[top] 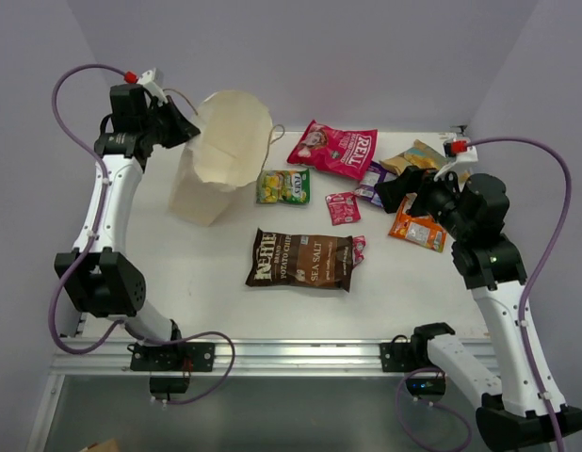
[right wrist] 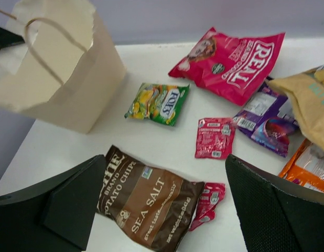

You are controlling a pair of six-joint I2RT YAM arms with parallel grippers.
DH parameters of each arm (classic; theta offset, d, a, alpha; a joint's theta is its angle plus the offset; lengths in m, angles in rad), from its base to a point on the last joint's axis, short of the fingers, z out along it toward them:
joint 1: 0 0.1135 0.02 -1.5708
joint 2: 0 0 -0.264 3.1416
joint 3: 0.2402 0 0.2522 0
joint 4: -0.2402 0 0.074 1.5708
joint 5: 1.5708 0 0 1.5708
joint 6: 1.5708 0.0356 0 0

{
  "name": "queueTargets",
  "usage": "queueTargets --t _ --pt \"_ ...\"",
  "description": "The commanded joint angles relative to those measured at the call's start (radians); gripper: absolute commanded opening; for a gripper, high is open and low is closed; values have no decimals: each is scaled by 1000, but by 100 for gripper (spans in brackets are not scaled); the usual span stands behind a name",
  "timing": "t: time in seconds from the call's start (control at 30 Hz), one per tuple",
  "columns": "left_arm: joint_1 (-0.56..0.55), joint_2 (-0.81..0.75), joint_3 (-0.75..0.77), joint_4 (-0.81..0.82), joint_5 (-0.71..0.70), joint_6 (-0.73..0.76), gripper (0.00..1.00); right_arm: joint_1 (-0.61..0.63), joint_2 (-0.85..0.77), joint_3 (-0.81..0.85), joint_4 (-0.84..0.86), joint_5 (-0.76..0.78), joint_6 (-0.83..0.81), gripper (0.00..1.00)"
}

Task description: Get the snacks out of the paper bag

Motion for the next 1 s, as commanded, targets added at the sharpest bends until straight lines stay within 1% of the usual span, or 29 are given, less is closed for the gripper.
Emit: queueTargets --t 0.0,0.1,0.2,0.3,0.33,0.4,0.43,0.6,0.63,0.7,0.73,0.8,0.83,0.87,0.9,0.97 --pt "36 41 0 87 96 -57 0 1 -3 -18 3 -98 21 99" --pt "83 78 -12 88 101 -49 0 1 -2 -27 1 -105 7 99" --pt "129 124 22 58 107 -29 1 1 6 -32 -6 -108 -8 99" --pt "151 164 103 -7 72 36 7 1 9 -40 -6 -106 -13 99" --pt "158 170 135 -19 60 49 11 1 7 -46 -3 -106 -13 99" --pt "163 185 164 -61 29 73 12 1 9 -47 -3 -106 -15 99" --pt "166 188 180 -79 14 81 15 1 12 -46 -6 -106 -16 99" --pt "191 165 189 -128 -61 121 25 1 12 -41 -9 -112 -19 99" --pt "200 159 186 -131 -72 129 30 1 12 -43 -8 -114 -19 99" --pt "209 146 184 -150 -103 139 33 1 13 -46 -6 -114 -18 99" --pt "215 142 186 -157 -112 145 37 1 15 -46 -5 -115 -18 99" --pt "218 127 177 -167 -100 153 42 1 15 -49 -5 -120 -18 99" --pt "220 123 171 -162 -89 155 48 1 16 -50 -6 -121 -18 99" --pt "220 112 166 -156 -76 155 52 1 16 -49 -5 -122 -18 99" --pt "220 107 164 -157 -72 156 60 1 16 -49 -3 -126 -18 99" --pt "220 95 164 -160 -71 156 67 1 13 -50 -2 -132 -18 99"
